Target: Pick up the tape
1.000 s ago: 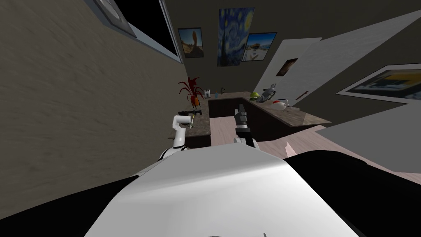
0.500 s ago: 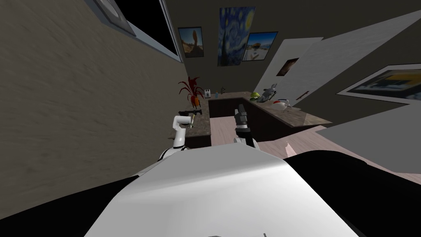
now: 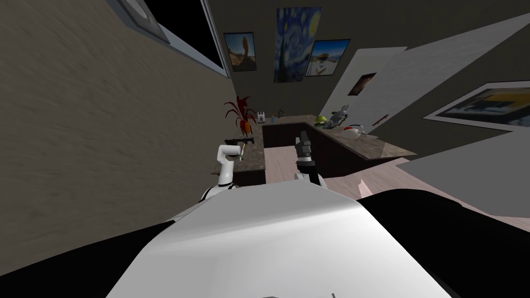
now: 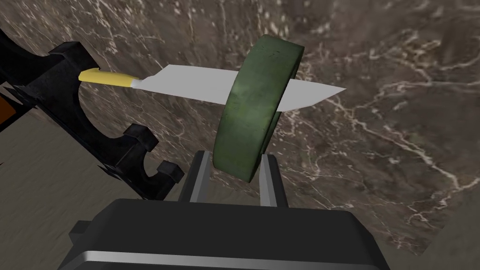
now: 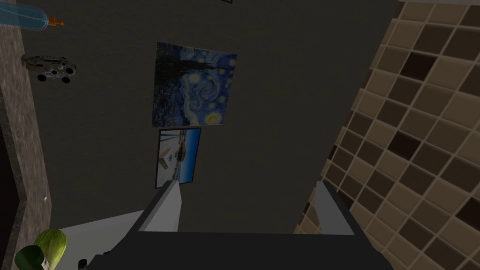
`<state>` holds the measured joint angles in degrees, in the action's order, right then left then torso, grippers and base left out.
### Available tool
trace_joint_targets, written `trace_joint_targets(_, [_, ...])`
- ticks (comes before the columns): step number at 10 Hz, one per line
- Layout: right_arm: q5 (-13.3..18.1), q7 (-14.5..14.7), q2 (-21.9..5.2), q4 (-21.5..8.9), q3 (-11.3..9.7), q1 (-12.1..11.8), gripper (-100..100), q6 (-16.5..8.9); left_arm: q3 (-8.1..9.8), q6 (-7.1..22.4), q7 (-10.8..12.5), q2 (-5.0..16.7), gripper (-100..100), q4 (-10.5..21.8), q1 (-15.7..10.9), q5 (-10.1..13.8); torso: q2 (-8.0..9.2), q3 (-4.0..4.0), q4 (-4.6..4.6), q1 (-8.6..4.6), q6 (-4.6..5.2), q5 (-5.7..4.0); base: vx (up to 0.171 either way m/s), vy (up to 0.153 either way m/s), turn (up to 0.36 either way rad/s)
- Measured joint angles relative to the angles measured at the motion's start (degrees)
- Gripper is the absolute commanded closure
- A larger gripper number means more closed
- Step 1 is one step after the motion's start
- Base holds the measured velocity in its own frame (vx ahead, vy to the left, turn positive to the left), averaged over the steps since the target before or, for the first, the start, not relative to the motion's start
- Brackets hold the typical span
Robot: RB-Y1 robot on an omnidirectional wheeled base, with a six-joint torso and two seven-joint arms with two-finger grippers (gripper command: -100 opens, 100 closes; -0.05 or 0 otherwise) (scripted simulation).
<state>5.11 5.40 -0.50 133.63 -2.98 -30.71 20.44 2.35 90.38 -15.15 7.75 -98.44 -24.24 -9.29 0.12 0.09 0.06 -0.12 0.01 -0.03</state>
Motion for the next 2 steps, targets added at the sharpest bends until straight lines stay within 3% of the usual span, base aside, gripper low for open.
trace_joint_targets(1, [0.0, 0.0, 0.0, 0.0, 0.0, 0.0, 0, 0.0, 0.06, 1.0, -0.2, 0.0, 100, -1.0, -0.1, 0.1, 0.04, 0.03, 0.02, 0.00, -0.02, -0.01, -0.011, -0.006, 0.001])
trace_joint_targets(2, [0.0, 0.0, 0.0, 0.0, 0.0, 0.0, 0, 0.0, 0.07, 1.3, -0.3, 0.0, 0, -1.1, -0.1, 0.1, -0.02, -0.01, -0.01, 0.05, -0.01, 0.01, 0.000, 0.000, 0.000])
